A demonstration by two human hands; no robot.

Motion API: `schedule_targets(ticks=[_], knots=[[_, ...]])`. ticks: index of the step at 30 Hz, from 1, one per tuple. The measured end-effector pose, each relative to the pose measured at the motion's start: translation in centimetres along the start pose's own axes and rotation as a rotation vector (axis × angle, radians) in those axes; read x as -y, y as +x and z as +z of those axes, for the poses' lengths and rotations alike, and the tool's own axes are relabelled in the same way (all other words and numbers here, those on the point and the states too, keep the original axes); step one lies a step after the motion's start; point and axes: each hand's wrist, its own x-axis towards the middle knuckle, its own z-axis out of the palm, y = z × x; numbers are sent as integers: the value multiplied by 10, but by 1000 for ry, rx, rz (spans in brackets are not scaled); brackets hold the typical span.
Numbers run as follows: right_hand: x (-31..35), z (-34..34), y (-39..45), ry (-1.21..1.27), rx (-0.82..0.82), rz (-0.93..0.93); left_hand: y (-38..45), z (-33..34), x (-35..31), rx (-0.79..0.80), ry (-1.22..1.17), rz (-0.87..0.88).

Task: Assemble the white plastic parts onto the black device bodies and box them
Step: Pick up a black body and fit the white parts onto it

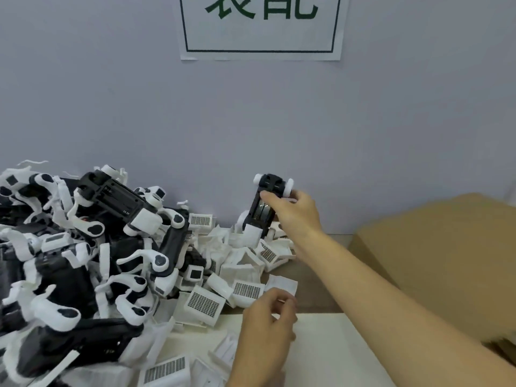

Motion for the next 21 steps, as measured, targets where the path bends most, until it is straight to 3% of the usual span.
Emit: schedule_targets(ticks=[1,3,7,12,16,21], knots=[[-4,-12,-13,56,-27,44,-20,7,12,-154,-17,113],[-15,-33,-44,236,-75,112,-32,-2,3,-222,-5,164],[-44,-62,-101,542,-103,200,-38,13,-4,-195,-194,174],[-75,-68,-125,660,-86,210,-42,12,-7,-196,-442,126],[-85,-67,-124,404,19,199,-45,11,-8,-188,-563,103],[-91,-64,-124,-38,108,200,-39,5,-11,-396,-657,74]])
